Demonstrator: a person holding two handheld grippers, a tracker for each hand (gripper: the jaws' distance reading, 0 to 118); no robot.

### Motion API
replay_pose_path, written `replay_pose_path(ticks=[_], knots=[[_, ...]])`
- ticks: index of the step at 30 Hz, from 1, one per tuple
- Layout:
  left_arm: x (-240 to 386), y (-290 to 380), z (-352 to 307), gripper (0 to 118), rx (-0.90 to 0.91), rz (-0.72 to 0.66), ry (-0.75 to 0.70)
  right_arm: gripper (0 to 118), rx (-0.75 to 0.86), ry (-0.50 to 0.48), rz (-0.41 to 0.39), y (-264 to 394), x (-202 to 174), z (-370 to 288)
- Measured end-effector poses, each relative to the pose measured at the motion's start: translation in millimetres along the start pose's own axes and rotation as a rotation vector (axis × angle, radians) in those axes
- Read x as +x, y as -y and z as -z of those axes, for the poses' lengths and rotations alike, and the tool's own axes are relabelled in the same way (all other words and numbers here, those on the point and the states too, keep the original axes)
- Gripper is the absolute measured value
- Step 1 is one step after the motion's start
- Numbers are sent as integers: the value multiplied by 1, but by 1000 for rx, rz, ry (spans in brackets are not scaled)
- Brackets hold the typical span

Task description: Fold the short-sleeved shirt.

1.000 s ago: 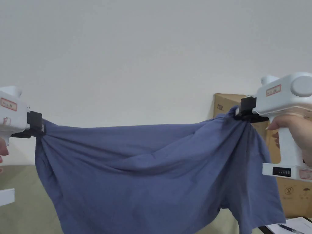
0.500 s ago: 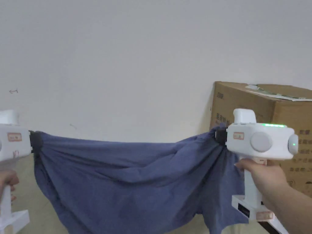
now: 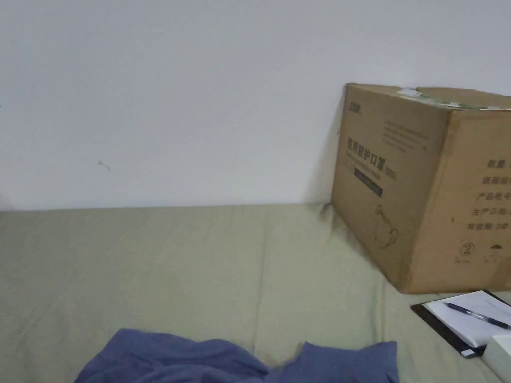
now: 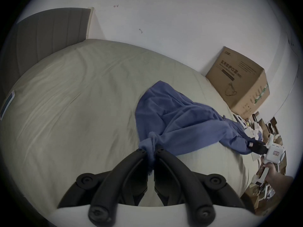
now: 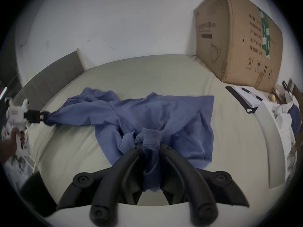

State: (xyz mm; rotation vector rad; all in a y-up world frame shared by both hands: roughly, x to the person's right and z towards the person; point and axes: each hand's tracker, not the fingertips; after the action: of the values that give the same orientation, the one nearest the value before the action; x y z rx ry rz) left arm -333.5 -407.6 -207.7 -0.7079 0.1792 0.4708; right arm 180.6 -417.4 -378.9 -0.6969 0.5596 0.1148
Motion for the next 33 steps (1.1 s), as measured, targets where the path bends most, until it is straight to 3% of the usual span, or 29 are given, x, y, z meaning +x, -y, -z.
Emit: replay_pose_path(ticks=[3,11,15,19,20,21,22,23,24,25,28,33], knots=[[-12,13,-43,4,37,-24,14,15,-25,-60,-39,17,-4,-33],[-5,23,-104,4,13,97,-46,15,-62,-76,111,47,-5,-85],[-17,31,-74,4,-144,140,-131,15,-217,3,153,53,-6,-75],[-19,32,-41,4,-270,40,-157,15,-303,45,177,52,-12,-55],[-19,33,-36,6,-263,39,-172,21,-298,58,181,51,-13,-53],[-25,36,-27,17,-264,50,-184,30,-298,67,190,48,-14,-53],[-24,36,-26,43,-256,51,-184,45,-295,81,196,47,-15,-54],[-23,35,-28,91,-227,51,-195,82,-257,124,188,45,-16,-58],[-22,34,-31,117,-176,30,-192,108,-219,165,176,45,-15,-62],[-13,35,-40,116,-139,1,-167,118,-185,184,176,43,-15,-67],[-7,27,-71,115,13,-51,-28,114,-74,156,243,26,-10,-99],[23,13,-123,115,175,0,5,114,151,140,275,0,-26,-158]])
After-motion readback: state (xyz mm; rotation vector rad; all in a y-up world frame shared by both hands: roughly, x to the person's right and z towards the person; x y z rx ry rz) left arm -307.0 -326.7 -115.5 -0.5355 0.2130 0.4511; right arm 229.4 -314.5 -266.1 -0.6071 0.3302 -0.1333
